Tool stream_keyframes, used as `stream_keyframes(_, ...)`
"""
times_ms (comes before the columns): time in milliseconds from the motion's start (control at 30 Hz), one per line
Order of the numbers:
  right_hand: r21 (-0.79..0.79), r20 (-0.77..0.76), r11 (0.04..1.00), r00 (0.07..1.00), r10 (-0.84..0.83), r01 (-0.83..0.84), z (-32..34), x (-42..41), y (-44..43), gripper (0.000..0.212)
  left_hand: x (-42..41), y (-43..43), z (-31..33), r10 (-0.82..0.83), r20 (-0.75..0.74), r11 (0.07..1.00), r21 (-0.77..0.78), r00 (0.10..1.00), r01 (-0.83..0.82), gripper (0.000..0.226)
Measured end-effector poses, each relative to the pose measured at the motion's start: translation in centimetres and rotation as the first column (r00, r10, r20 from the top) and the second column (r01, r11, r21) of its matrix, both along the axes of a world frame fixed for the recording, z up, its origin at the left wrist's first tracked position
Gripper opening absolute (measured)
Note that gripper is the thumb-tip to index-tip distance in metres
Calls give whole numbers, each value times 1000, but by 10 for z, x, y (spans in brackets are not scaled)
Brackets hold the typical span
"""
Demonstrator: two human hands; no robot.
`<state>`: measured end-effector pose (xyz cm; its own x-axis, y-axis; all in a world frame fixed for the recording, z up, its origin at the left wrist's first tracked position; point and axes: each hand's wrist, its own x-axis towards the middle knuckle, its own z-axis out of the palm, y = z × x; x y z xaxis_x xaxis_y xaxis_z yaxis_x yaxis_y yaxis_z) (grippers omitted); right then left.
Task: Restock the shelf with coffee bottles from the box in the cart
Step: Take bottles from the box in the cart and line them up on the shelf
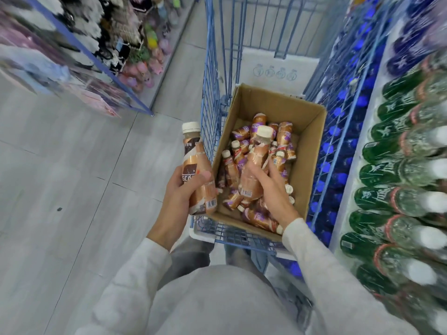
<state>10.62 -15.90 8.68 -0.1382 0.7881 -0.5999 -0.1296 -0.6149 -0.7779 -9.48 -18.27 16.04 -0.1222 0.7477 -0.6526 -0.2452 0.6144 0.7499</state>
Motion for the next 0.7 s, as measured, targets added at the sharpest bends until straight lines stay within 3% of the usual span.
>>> stream_keyframes(100,24,-18,993,994,-112,112,30,7,-1,53,8,3,15,-54,14,997,52,998,53,55)
stream_keyframes(233,109,-44,959,965,-257,260,68,10,-17,39,18,2,39,-172,42,978,127,984,166,56)
stream_keyframes(367,146,-48,901,913,-406,408,97,7,-52,72,22,-7,62,-299,63,933,228,952,278,48)
stream_keyframes(533,202,-80,804,827,-556,560,128,-6,-110,58,18,-33,86,-465,96,849,329,880,413,46)
stream_keyframes(633,189,-61,735,755,-653,651,145,-10,-152,96,21,-53,98,-560,113,795,351,821,494,56)
stream_keyframes(700,206,-49,685,706,-706,699,156,-10,-181,95,27,-67,105,-614,113,755,371,781,540,53)
